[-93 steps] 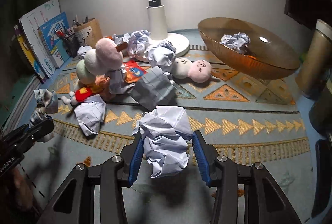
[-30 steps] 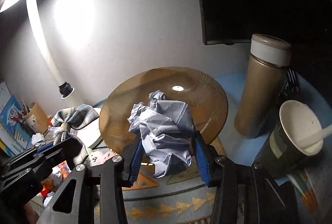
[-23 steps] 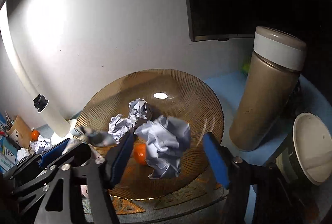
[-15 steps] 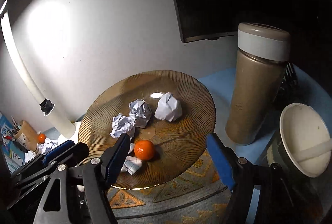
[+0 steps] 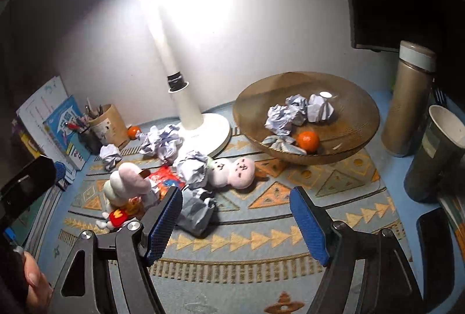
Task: Organize objects
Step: 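Grasp the pink-white-green dango plush with the left tool while the right tool grasps a paper ball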
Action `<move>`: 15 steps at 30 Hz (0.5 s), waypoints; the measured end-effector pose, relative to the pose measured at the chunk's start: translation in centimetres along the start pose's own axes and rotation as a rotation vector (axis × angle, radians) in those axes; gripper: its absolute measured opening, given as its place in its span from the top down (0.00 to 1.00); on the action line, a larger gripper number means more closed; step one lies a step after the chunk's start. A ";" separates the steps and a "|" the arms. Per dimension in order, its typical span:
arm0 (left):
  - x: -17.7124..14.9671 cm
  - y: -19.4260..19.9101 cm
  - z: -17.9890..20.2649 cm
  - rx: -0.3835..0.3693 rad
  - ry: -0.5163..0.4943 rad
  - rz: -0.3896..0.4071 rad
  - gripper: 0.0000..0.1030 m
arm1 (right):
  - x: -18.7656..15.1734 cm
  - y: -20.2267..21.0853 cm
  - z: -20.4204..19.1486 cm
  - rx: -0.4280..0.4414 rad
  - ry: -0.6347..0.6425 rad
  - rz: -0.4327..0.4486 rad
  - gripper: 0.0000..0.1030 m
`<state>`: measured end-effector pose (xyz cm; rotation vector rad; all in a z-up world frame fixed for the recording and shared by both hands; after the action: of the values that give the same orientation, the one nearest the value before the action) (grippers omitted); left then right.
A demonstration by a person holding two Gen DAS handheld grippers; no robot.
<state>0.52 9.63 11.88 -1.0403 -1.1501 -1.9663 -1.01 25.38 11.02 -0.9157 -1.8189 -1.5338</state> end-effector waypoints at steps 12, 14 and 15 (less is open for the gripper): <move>-10.1 -0.5 -14.7 0.281 0.077 -0.150 0.12 | -7.2 -5.4 -4.4 -0.021 0.162 -0.034 0.22; -9.8 -0.4 -14.4 0.249 0.054 -0.130 0.12 | -7.4 -5.6 -4.8 -0.038 0.189 -0.035 0.21; -10.0 -0.5 -14.3 0.250 0.049 -0.142 0.12 | -7.4 -5.6 -5.0 -0.048 0.204 -0.033 0.21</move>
<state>0.53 -1.80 -1.32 -0.7961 -1.4332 -1.8825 -1.10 18.91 2.69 -0.7257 -1.6662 -1.6341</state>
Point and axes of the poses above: each gripper's, at about its wrist camera, not at the fingertips, and y roughly against the way its jaws point, z to its right, x to its top, the point moved 6 cm from there along -y, roughly the way its jaws point, and after that the axes turned 4 degrees about z, right-handed, at the moved point
